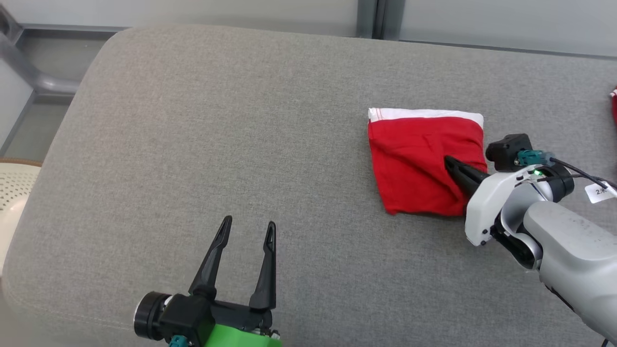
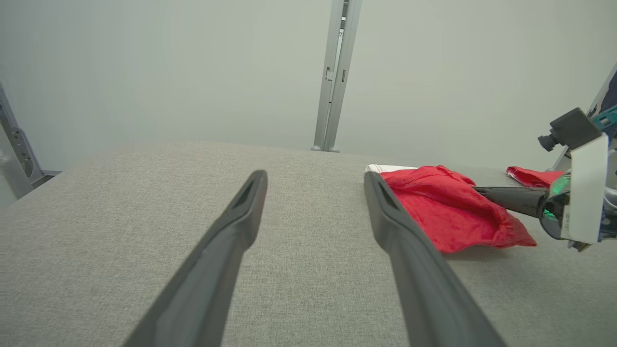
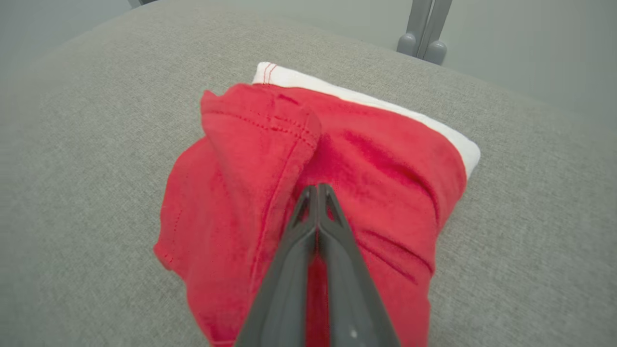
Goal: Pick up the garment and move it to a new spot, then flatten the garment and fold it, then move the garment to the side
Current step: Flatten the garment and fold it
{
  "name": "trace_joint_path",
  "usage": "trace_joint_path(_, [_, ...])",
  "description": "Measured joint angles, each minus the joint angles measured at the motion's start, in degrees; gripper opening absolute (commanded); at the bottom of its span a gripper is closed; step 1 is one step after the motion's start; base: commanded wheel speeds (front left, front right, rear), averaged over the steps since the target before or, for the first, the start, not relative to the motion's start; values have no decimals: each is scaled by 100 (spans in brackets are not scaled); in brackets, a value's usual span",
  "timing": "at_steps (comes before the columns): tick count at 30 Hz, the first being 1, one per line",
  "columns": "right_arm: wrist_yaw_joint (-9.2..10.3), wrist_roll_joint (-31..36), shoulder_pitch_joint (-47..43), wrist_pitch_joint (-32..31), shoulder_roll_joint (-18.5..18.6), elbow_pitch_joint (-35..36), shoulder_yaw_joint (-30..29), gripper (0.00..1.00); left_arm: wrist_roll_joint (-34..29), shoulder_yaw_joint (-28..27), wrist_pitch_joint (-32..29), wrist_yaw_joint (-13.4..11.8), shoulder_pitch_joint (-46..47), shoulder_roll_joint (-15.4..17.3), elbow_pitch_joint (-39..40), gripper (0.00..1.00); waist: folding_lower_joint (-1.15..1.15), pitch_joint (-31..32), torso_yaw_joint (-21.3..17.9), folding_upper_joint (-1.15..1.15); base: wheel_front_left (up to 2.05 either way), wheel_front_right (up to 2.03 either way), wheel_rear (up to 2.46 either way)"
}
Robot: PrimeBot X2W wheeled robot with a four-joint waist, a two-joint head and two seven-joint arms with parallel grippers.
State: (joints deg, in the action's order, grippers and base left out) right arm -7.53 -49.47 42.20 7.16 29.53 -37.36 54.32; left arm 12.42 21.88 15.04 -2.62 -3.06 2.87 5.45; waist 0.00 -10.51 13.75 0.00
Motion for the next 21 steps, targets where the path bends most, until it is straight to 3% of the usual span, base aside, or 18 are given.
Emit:
trace_joint_path(11, [1, -862, 141, 73, -62, 632, 1541, 0, -64, -51, 0, -14, 20, 0, -11, 100, 0, -64, -65, 0, 0, 0, 0])
trace_joint_path(18, [1, -1011, 150, 609, -41, 1091, 1794, 0, -90, -110, 0, 10, 10, -1, -7, 100, 0, 75, -210, 0, 0, 0, 0])
trace_joint_path(21, [1, -846, 120, 765, -69, 1071, 1548, 0, -88, -223, 0, -43, -47, -1, 68, 100, 0, 161, -271, 0, 0, 0, 0])
